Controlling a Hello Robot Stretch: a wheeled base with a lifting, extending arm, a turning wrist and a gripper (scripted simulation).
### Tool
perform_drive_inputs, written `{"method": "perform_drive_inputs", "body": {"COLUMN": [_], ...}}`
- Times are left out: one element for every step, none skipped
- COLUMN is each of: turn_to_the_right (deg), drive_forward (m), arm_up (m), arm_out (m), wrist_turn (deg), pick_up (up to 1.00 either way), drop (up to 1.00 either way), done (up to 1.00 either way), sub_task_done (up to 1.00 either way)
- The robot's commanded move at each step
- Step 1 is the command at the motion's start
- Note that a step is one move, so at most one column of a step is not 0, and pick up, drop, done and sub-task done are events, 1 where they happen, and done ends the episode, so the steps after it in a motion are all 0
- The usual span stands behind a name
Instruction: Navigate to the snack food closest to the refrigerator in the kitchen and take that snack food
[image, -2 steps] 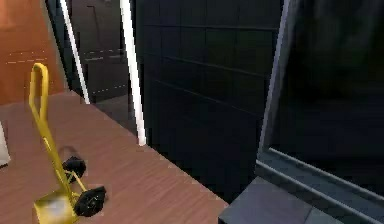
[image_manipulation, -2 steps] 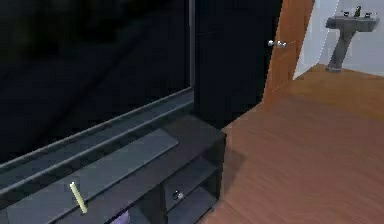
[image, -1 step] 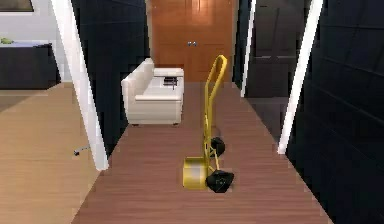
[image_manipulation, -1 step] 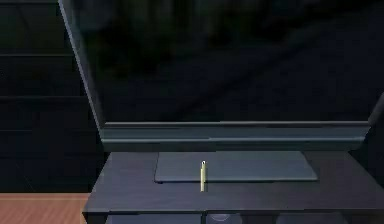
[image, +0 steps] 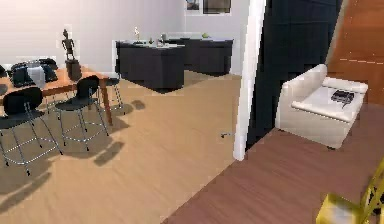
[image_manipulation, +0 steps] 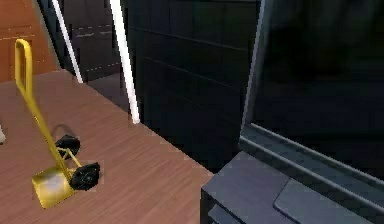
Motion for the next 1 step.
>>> {"method": "perform_drive_inputs", "body": {"turn_to_the_right": [-45.0], "drive_forward": [0.0], "arm_up": [0.0], "arm_out": [0.0], "wrist_turn": [0.0], "pick_up": [0.0], "drop": [0.0], "done": [0.0], "sub_task_done": [0.0]}}
